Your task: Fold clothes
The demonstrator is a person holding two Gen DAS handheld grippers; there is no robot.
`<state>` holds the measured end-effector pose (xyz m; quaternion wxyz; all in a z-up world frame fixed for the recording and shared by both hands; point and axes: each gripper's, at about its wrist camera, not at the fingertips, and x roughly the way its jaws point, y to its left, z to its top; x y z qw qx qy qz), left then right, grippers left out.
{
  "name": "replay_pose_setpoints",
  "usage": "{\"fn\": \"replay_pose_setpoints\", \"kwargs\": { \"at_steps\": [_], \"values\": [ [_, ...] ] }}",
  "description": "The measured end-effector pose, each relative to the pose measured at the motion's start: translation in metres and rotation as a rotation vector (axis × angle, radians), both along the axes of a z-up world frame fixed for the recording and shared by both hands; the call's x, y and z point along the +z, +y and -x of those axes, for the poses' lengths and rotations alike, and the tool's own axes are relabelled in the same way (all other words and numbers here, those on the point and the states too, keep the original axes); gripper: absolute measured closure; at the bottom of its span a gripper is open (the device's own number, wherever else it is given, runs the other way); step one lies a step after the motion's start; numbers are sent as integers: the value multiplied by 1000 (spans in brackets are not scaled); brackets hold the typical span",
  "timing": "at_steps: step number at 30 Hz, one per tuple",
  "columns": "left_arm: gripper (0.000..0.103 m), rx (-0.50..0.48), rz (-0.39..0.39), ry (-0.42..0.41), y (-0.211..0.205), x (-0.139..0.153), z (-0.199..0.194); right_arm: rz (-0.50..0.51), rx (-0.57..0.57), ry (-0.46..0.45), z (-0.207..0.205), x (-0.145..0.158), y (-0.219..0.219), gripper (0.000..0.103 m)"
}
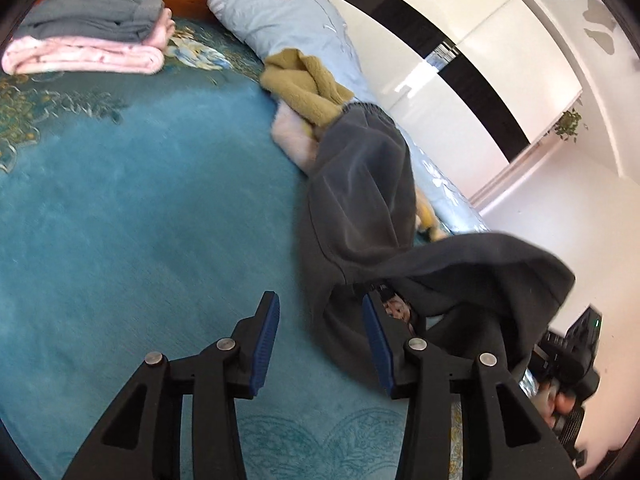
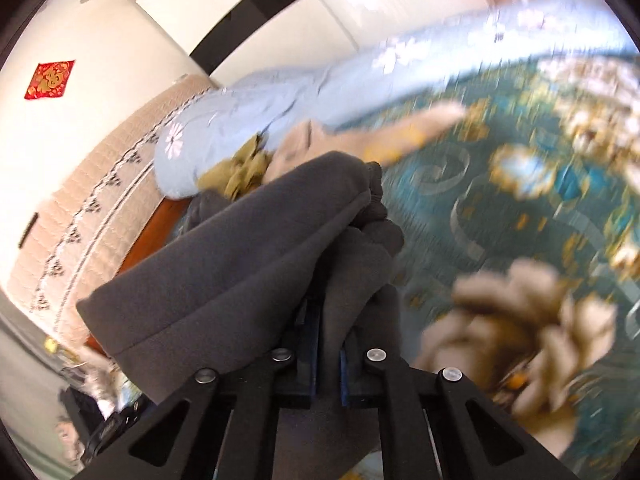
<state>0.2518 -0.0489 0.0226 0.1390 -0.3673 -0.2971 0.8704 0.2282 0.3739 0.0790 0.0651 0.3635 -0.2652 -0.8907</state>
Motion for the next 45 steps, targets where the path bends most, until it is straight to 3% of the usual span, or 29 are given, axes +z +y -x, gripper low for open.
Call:
{"fn": "replay_pose_setpoints", "kwargs": {
  "at_steps": [7, 11, 13, 16, 18, 21, 23, 25, 29, 31, 33, 35, 40, 41, 45],
  "values": [
    [59, -46, -54, 32, 8, -11, -2, -223, -180, 135, 32, 99, 35, 97],
    [59, -52, -53, 28, 9, -13, -1, -390, -269, 292, 36, 163, 43, 97],
    [59, -49, -61, 27, 7, -13, 0, -432, -317, 287, 40, 170, 51, 97],
    [59, -45, -70, 24, 5, -14, -1, -457, -380, 186, 47, 137, 71, 97],
    [59, -43, -76, 18, 3, -15, -1, -441, -409, 78, 47, 94, 88, 97],
    [59, -43, -71, 7, 3, -17, -1, -337, -449, -85, 34, 23, 120, 97],
    [59, -48, -65, -2, 4, -18, 0, -243, -460, -133, 19, -13, 136, 97],
    [59, -56, -57, -5, 6, -19, 0, -204, -452, -133, 7, -26, 143, 97],
    [59, -63, -44, -1, 8, -18, 0, -205, -413, -91, 1, -10, 140, 92],
    [59, -61, -46, -3, 8, -18, -1, -230, -409, -51, 1, 6, 140, 84],
    [59, -59, -50, -8, 7, -19, 1, -267, -408, -15, -1, 22, 137, 63],
    [59, -59, -53, -9, 7, -20, 1, -233, -407, 37, -4, 29, 133, 48],
    [59, -65, -50, -4, 8, -20, 1, -145, -402, 166, -12, 45, 124, 43],
    [59, -65, -48, -4, 8, -21, 1, -128, -401, 191, -14, 49, 122, 37],
    [58, -67, -43, -6, 9, -21, 2, -58, -396, 294, -20, 62, 114, 31]
  ]
}}
